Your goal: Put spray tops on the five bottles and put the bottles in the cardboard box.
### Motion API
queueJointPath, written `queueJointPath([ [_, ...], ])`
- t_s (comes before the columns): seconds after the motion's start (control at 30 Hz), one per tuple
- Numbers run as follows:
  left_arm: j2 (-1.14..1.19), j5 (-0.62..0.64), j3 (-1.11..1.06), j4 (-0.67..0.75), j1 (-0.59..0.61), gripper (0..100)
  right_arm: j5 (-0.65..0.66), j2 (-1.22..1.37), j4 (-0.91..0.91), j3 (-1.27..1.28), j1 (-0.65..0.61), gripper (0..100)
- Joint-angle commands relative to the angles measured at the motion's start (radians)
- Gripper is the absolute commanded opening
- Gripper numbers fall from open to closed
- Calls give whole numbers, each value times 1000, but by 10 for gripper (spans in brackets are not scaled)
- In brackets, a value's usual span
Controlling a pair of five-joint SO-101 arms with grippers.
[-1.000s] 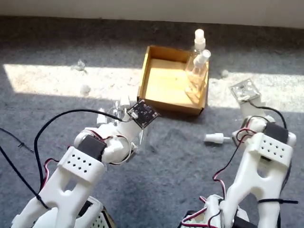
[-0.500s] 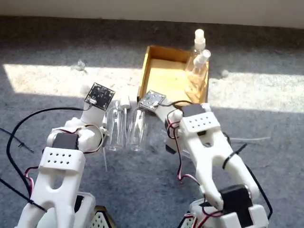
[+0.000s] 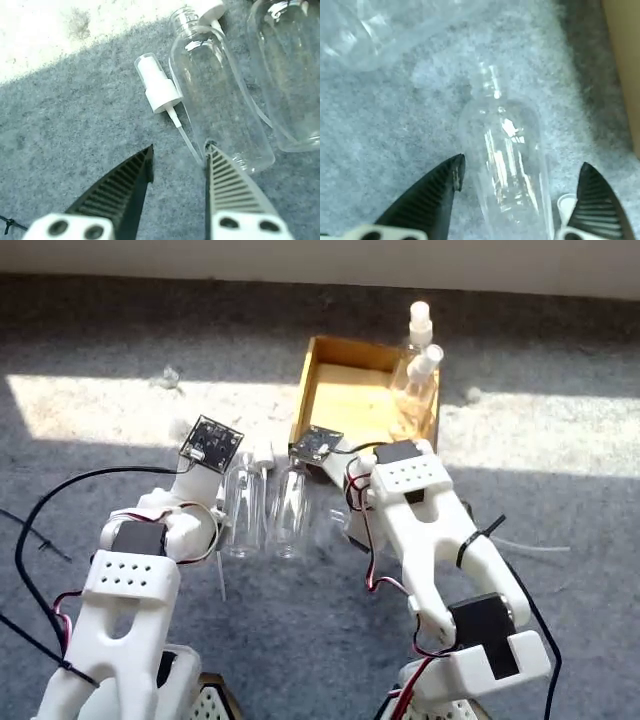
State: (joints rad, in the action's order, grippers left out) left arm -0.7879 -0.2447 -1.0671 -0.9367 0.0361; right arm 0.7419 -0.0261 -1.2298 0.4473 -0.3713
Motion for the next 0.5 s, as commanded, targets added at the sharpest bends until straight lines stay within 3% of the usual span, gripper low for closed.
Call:
queueJointPath([
  [0.0, 1, 9, 7, 17, 7, 165, 6, -7, -71, -50, 36, 365],
  [0.17, 1, 9, 7, 17, 7, 165, 23, -140, -150, -130, 117, 378],
  [0.33, 1, 9, 7, 17, 7, 165, 258, -397, -282, -143, 269, 378],
  [0.47, 2, 9, 5, 17, 7, 165, 385, -409, -162, -31, 443, 378],
])
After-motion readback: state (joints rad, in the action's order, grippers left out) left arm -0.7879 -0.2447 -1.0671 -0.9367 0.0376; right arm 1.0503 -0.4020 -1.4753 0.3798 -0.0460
